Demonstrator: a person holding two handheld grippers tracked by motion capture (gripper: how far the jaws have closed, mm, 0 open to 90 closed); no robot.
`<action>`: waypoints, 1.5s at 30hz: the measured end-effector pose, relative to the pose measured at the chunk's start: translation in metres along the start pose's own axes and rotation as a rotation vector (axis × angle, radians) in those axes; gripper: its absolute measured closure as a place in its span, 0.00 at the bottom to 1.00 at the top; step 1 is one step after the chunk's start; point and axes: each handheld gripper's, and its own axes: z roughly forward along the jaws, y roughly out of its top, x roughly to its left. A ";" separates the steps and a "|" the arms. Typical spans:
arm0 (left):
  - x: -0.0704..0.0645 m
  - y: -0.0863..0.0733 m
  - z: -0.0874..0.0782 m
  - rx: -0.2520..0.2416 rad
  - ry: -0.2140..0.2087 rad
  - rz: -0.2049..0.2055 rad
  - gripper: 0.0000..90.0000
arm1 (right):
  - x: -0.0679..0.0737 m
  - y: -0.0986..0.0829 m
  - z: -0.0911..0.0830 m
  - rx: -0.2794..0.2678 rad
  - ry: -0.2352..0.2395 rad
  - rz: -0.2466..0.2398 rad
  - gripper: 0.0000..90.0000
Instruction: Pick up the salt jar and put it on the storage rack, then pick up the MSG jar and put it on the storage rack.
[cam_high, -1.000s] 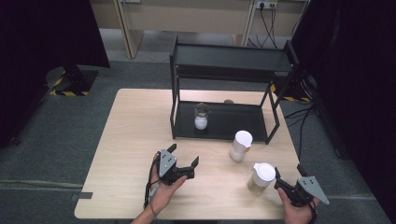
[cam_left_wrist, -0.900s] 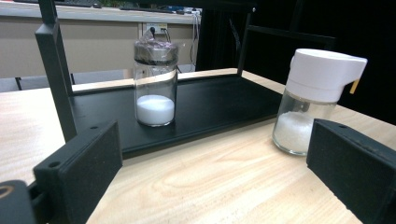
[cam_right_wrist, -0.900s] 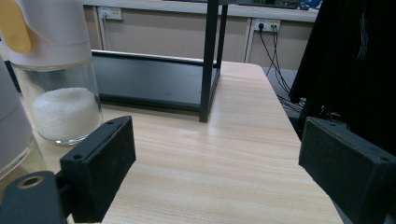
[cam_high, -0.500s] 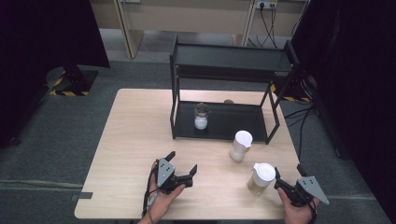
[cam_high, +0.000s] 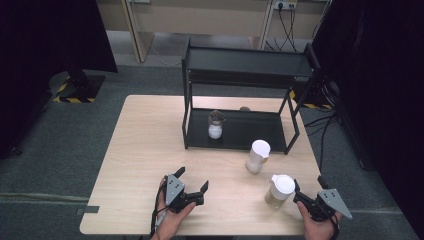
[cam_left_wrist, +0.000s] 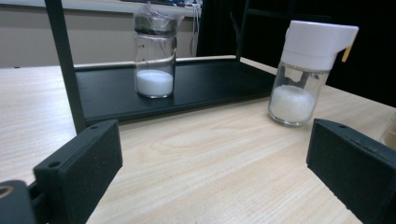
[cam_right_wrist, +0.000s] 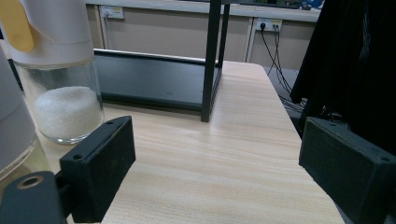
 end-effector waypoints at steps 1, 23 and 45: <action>0.000 0.000 0.000 -0.002 0.000 0.007 0.03 | 0.000 0.000 0.000 0.001 0.001 0.000 0.12; 0.001 0.000 0.000 -0.003 -0.004 -0.015 0.04 | -0.002 0.000 0.000 -0.004 0.003 0.017 0.12; 0.000 0.000 0.000 0.002 -0.004 0.000 0.04 | 0.000 0.046 -0.017 0.076 -0.023 0.100 0.11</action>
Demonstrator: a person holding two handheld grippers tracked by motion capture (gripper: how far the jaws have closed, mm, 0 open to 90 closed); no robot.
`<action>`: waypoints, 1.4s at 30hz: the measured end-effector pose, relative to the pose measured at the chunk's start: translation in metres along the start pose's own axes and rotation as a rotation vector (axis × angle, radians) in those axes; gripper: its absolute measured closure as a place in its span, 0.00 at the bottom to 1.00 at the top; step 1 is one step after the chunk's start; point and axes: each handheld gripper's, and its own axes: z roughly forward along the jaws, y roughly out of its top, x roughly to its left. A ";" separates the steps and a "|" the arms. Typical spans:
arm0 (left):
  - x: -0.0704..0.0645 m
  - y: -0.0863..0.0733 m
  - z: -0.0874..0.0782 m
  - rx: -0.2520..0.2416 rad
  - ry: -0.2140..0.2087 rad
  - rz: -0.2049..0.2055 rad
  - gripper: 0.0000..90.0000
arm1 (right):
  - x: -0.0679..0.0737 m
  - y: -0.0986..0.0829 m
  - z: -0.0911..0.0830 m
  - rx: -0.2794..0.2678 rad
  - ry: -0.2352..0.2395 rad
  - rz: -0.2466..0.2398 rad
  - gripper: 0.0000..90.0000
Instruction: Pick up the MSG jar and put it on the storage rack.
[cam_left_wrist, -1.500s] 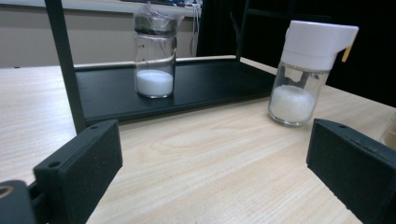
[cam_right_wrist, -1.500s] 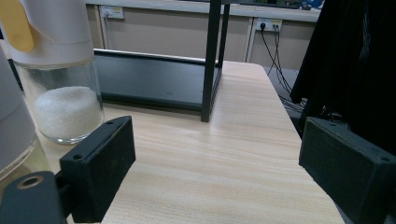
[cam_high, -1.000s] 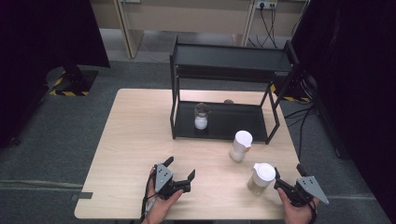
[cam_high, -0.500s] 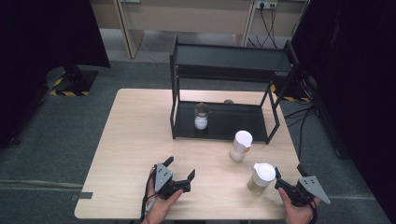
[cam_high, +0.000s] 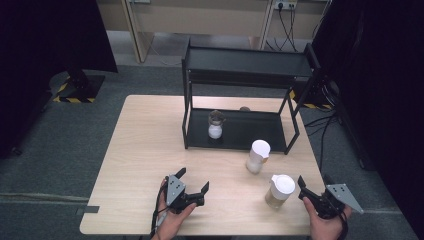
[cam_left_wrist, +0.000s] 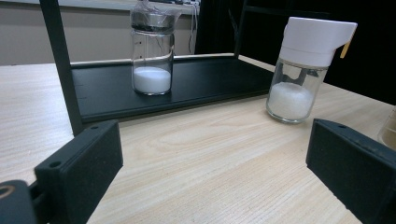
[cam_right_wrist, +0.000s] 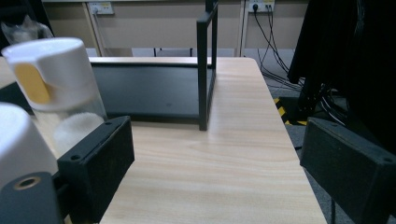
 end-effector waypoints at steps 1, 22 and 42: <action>0.000 0.000 0.000 0.001 0.000 0.000 0.04 | 0.001 0.004 -0.002 -0.006 0.005 0.002 0.11; 0.000 0.000 0.000 0.000 0.002 -0.002 0.04 | 0.058 0.076 0.004 0.013 0.170 -0.041 0.11; 0.000 0.000 0.000 0.000 0.003 0.008 0.04 | 0.092 0.105 0.038 0.144 0.264 -0.094 0.11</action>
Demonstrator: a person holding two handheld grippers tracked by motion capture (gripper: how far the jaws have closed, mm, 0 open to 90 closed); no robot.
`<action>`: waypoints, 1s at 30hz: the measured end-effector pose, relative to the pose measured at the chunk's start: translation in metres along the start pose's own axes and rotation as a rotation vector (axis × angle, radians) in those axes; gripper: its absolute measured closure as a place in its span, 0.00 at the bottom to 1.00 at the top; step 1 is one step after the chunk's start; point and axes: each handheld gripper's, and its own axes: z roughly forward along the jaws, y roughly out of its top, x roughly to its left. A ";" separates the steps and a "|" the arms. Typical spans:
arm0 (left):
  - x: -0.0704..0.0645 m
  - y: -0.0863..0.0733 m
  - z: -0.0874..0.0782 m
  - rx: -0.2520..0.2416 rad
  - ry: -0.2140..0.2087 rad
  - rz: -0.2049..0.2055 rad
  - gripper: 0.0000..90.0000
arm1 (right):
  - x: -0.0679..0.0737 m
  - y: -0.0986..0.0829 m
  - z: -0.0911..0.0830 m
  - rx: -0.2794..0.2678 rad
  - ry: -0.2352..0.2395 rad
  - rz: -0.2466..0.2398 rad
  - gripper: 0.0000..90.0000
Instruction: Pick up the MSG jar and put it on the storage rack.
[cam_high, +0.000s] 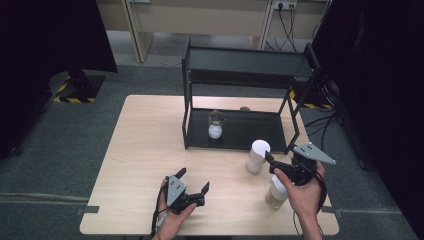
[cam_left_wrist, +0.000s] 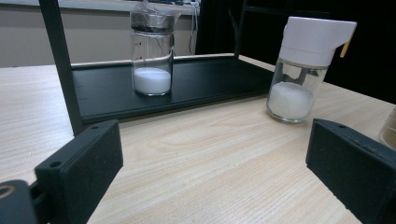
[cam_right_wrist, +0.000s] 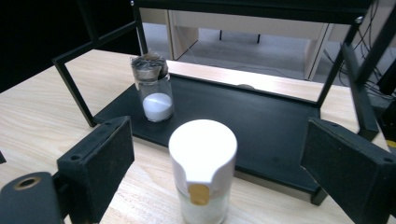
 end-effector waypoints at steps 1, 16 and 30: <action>0.000 0.000 0.000 0.000 0.000 0.001 0.04 | 0.001 0.001 0.001 0.004 0.002 -0.001 0.11; 0.000 0.000 0.000 0.000 -0.003 0.003 0.04 | 0.025 0.004 0.021 0.113 -0.016 0.015 0.12; 0.000 0.000 0.000 -0.001 -0.003 0.005 0.04 | 0.023 0.014 0.047 0.261 -0.033 0.040 0.13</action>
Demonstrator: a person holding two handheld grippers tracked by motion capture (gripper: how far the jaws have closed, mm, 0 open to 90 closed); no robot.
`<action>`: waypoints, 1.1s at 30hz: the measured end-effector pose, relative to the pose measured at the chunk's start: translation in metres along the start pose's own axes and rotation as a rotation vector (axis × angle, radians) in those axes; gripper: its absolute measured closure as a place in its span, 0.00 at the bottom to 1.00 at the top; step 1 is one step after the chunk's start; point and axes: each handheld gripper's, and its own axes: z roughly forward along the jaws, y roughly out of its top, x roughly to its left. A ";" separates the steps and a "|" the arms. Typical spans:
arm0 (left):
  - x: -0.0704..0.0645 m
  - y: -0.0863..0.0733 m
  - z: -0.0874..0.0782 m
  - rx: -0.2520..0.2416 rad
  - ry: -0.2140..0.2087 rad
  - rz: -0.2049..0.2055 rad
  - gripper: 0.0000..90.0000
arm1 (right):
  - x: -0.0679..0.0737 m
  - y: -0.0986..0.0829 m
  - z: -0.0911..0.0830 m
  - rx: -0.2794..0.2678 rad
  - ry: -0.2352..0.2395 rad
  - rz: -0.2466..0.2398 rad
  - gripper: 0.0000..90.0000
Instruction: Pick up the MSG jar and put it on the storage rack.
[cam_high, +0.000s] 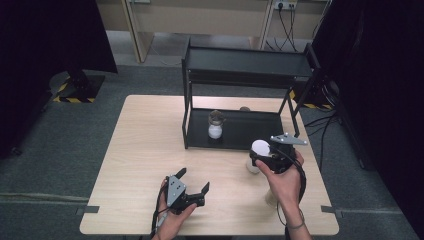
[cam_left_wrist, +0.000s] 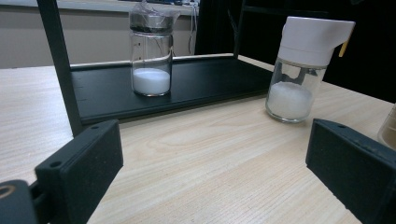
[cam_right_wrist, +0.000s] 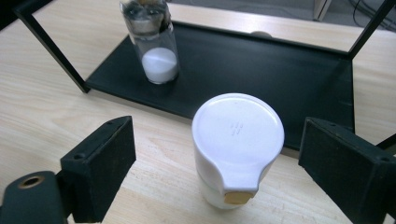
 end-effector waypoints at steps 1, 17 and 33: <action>0.000 0.000 0.000 0.000 0.000 0.000 0.04 | -0.001 0.001 0.002 0.011 0.001 0.003 0.14; 0.000 0.000 0.000 0.001 -0.001 0.001 0.04 | -0.010 0.013 0.027 0.173 0.001 0.010 0.24; 0.000 0.000 0.000 -0.001 -0.002 0.002 0.04 | -0.011 0.017 0.041 0.232 -0.023 -0.015 0.29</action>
